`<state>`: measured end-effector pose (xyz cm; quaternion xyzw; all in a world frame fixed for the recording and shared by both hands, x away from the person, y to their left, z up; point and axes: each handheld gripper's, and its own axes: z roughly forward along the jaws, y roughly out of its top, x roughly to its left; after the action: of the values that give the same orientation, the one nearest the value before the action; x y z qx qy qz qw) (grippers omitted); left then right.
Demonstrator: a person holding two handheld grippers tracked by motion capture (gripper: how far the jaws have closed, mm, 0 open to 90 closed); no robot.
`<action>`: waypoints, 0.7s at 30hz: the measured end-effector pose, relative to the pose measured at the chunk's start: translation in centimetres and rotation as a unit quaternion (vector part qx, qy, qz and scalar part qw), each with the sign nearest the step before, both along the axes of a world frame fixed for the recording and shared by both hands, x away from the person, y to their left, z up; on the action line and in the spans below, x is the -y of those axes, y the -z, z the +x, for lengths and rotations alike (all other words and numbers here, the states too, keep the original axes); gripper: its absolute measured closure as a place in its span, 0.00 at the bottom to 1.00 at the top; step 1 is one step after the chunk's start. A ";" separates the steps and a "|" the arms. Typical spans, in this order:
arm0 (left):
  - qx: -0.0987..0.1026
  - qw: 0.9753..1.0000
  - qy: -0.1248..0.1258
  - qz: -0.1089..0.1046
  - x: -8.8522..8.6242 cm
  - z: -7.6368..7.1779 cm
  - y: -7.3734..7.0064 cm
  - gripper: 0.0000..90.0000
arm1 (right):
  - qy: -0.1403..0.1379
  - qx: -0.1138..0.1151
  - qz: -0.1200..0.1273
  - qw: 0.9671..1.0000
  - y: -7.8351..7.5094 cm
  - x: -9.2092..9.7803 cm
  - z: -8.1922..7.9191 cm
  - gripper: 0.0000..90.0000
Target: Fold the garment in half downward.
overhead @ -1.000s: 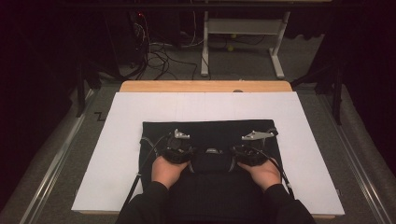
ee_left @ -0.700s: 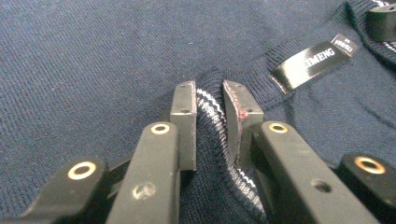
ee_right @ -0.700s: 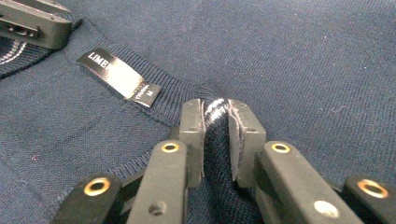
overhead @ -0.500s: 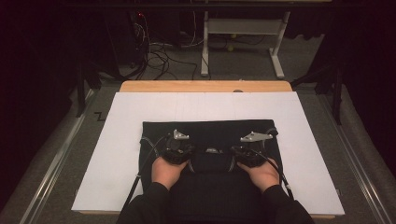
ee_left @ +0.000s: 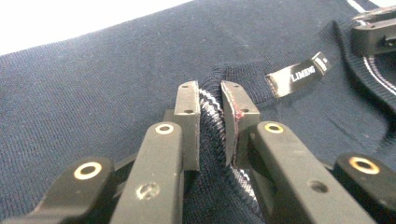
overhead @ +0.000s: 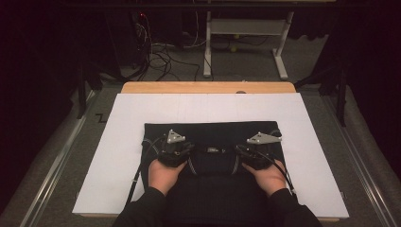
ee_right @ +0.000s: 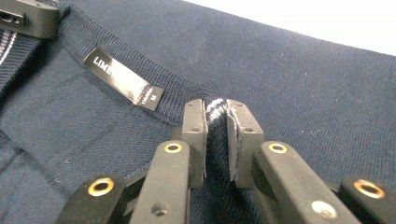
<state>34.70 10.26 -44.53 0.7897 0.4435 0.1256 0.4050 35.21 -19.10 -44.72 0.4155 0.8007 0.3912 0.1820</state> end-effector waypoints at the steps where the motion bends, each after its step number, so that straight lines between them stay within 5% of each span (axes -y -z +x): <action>1: 0.002 1.000 0.002 -0.002 -0.1 -0.2 0.0 0.83 | -0.003 0.002 0.000 1.000 -0.1 0.0 -0.1 0.89; 11: 0.026 0.999 0.026 -0.030 -1.3 -2.7 -0.9 0.82 | -0.021 0.035 0.024 0.999 -0.8 0.6 -2.0 0.88; 21: 0.051 0.996 0.061 -0.045 -2.3 -7.4 -1.4 0.82 | -0.053 0.071 0.059 0.994 -1.6 1.9 -6.6 0.88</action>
<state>27.29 12.56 -43.13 0.7890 0.3780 0.1209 0.4689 28.57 -21.01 -43.08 0.3537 0.7822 0.4755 0.1922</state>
